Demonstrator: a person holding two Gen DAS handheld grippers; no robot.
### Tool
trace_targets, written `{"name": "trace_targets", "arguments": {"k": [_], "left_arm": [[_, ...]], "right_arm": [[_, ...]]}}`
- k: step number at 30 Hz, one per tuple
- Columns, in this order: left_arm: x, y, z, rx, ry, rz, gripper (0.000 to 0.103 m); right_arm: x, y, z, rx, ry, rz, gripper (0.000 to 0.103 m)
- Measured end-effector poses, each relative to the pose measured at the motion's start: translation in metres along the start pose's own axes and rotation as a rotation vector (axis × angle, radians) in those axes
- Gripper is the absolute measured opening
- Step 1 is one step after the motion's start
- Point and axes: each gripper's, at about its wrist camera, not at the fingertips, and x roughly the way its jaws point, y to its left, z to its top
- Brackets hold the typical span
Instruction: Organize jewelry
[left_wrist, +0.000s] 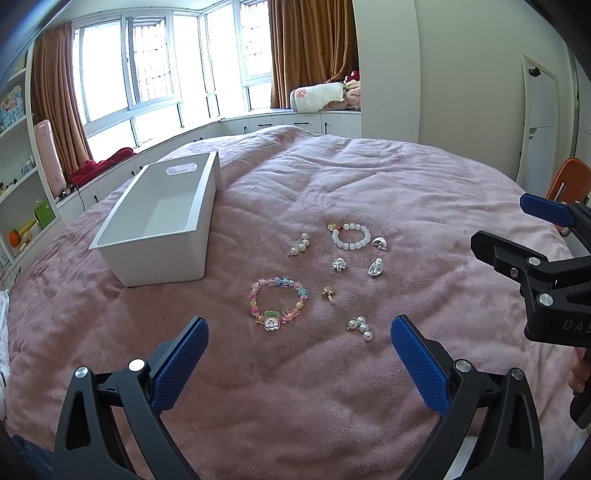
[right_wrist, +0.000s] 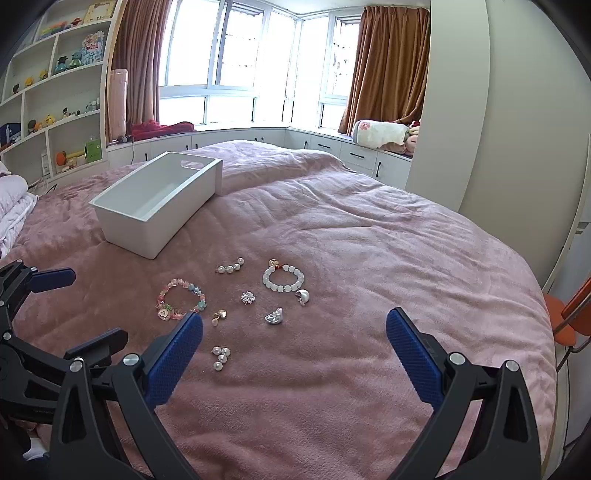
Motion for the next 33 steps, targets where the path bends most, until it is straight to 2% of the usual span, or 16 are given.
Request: {"name": "trace_targets", "arguments": {"k": [25, 33], "left_arm": [[-0.0068, 0.0002, -0.0010, 0.010, -0.012, 0.022, 0.100], [-0.0040, 0.0054, -0.0008, -0.019, -0.001, 0.018, 0.100]], "right_arm": [[0.0025, 0.0038, -0.0023, 0.004, 0.012, 0.011, 0.098], [0.0031, 0.0032, -0.0033, 0.004, 0.010, 0.009, 0.098]]}}
